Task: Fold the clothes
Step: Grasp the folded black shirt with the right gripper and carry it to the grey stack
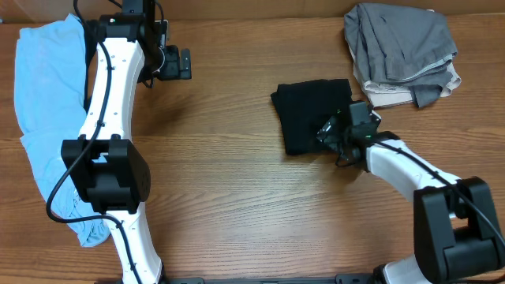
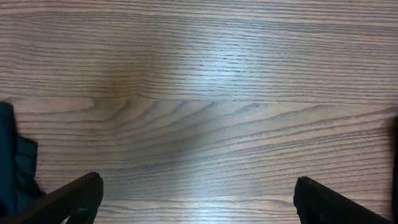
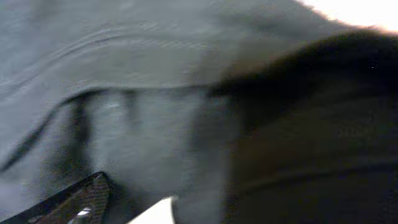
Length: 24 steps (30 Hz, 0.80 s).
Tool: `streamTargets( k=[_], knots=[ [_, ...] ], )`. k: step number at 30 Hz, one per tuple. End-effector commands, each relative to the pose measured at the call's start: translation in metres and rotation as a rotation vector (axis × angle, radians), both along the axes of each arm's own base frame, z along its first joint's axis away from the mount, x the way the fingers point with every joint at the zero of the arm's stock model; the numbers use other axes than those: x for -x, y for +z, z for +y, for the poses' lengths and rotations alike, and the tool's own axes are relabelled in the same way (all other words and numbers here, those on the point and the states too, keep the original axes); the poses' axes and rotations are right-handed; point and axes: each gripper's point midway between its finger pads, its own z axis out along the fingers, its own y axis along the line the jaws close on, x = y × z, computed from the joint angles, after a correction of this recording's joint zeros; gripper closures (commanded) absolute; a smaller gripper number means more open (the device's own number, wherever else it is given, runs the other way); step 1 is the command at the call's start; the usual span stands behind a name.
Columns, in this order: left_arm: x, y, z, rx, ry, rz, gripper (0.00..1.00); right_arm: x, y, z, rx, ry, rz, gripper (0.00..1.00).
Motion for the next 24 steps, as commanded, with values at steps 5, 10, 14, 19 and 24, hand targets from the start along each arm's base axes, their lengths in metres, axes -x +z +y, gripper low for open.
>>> streamTargets(
  k=[5, 10, 14, 19, 24],
  knots=[
    [0.001, -0.003, 0.0, -0.006, -0.008, 0.009, 0.0, 0.028, -0.01, 0.05, -0.285, 0.02, 0.143, 0.05],
    [0.001, -0.003, 0.0, -0.005, -0.008, 0.007, 0.0, 0.021, -0.015, 0.031, -0.171, -0.052, 0.107, 0.13],
    [0.002, -0.003, 0.0, -0.005, -0.008, 0.011, 0.0, 0.011, -0.022, 0.016, -0.063, -0.089, 0.059, 0.3],
    [0.003, -0.004, -0.005, -0.006, -0.018, 0.014, 0.0, 0.002, -0.032, 0.015, -0.031, -0.077, 0.034, 0.7],
    [0.002, -0.003, -0.007, -0.006, -0.022, 0.011, 0.0, -0.01, -0.023, 0.014, 0.02, 0.04, -0.02, 0.96]
  ],
)
